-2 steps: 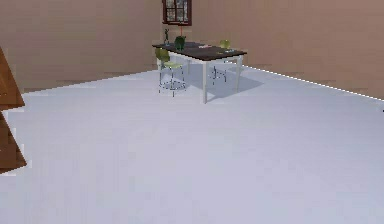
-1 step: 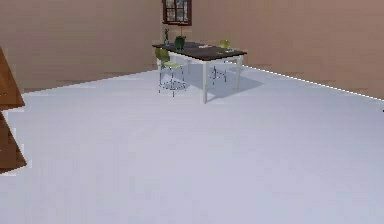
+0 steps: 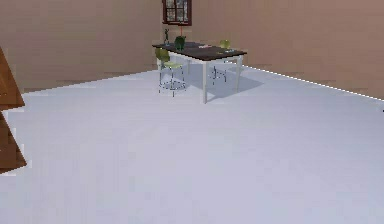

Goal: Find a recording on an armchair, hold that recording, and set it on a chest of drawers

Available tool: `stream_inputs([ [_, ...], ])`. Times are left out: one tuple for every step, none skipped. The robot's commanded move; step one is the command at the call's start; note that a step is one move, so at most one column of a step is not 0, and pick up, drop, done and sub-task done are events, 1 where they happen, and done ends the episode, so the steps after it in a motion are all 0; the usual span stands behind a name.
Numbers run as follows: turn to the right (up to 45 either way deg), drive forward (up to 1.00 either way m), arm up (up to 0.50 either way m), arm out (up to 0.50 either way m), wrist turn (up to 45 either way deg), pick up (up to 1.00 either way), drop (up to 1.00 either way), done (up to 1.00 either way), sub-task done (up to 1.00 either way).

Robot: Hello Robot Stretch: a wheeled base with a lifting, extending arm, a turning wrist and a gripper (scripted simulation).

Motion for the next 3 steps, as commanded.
stream_inputs([
  [0.0, 0.0, 0.0, 0.0, 6.0, 0.0, 0.0, 0.0, 0.0],
  [0.0, 0.0, -0.3, 0.0, 0.0, 0.0, 0.0, 0.0, 0.0],
  [0.0, 0.0, 0.0, 0.0, 0.0, 1.0, 0.0, 0.0, 0.0],
])
